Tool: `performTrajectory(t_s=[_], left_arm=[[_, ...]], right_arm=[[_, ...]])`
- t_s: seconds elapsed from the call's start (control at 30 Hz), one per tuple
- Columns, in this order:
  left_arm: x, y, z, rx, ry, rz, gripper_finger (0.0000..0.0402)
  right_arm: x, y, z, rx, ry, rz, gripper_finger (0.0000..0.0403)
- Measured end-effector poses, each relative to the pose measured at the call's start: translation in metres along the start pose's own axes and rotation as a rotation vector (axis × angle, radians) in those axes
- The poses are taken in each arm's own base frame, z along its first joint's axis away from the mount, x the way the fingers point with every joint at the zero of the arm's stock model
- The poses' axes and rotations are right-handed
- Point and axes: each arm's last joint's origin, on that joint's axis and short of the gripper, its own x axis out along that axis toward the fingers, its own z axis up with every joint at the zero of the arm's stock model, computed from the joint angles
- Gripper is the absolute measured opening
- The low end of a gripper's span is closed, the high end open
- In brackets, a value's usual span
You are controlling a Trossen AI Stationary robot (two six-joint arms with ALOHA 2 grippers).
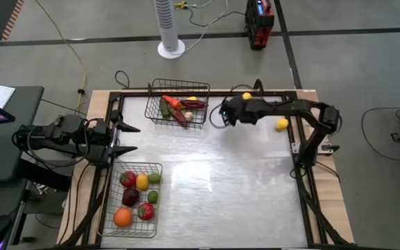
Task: Sort produce into baskets
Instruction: Put the top yellow lemon into the silver wire basket
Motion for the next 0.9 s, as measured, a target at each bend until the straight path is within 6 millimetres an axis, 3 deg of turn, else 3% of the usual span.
performTrajectory(t_s=[0.27, 0.47, 0.63, 0.9], left_arm=[[0.000, 0.000, -0.001, 0.004, 0.007, 0.000, 0.0279], [0.000, 0.000, -0.001, 0.018, 0.011, 0.000, 0.0279], [0.000, 0.000, -0.001, 0.029, 0.012, 0.000, 0.0279], [0.000, 0.000, -0.003, 0.022, 0.030, 0.000, 0.0279]], right_arm=[[0.037, -0.036, 0.046, 0.159, -0.083, 0.028, 0.0369], [0.059, -0.063, 0.063, 0.257, -0.069, 0.022, 0.0384], [0.077, -0.065, 0.066, 0.282, -0.059, 0.033, 0.0384], [0.114, -0.054, 0.053, 0.239, 0.033, 0.017, 0.0384]])
